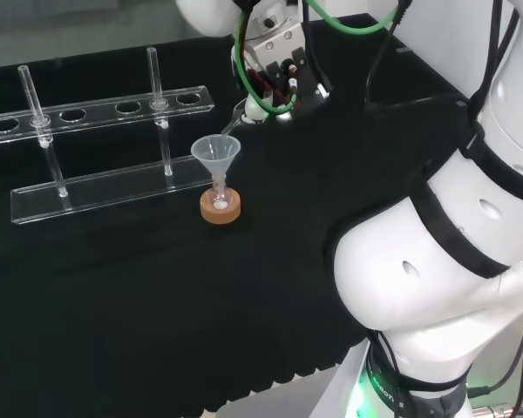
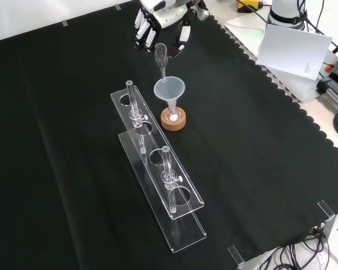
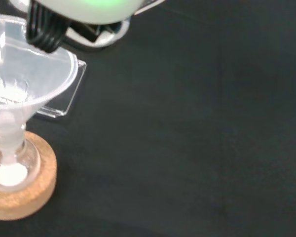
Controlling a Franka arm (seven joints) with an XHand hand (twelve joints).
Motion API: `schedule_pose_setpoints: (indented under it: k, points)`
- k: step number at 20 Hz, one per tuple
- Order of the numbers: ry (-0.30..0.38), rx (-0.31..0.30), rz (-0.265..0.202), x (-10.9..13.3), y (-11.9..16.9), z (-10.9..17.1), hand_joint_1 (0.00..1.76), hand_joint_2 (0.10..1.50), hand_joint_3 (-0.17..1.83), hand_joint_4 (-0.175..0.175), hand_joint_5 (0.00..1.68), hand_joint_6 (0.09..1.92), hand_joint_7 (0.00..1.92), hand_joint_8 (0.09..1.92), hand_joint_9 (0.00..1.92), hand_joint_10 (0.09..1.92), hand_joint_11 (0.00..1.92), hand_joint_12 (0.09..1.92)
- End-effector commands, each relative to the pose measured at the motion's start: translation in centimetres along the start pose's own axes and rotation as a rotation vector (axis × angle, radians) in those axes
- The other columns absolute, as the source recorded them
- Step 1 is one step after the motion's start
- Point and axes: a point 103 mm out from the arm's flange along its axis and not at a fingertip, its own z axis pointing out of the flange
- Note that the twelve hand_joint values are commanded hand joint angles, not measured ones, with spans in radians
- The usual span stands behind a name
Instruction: Pour all the NaCl from the weighing funnel into the round-bottom flask.
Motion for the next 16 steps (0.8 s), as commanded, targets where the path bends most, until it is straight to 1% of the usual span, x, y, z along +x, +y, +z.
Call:
schedule_pose_setpoints:
  k: [1,3,7,12,15,16]
  points:
    - [0.207,-0.046,0.049,-1.7,-0.3,0.3,1.13,0.66,0.6,0.175,1.36,0.49,0.68,0.62,1.12,0.21,0.94,0.96]
    - [0.258,-0.064,0.062,-2.2,-0.5,0.3,1.13,0.66,0.6,0.175,1.36,0.49,0.68,0.62,1.12,0.21,0.94,0.96]
    - [0.319,-0.094,0.075,-2.6,-0.9,0.5,1.13,0.66,0.6,0.175,1.36,0.49,0.68,0.62,1.13,0.21,0.95,0.97]
    - [0.424,-0.128,0.102,-3.6,-1.2,1.4,1.13,0.66,0.6,0.175,1.36,0.49,0.68,0.62,1.13,0.21,0.95,0.97]
    - [0.501,-0.144,0.119,-4.3,-1.4,2.3,1.13,0.66,0.6,0.175,1.36,0.49,0.68,0.62,1.13,0.21,0.95,0.97]
    - [0.511,-0.148,0.121,-4.5,-1.4,2.4,1.13,0.66,0.6,0.175,1.36,0.49,0.68,0.62,1.13,0.21,0.95,0.97]
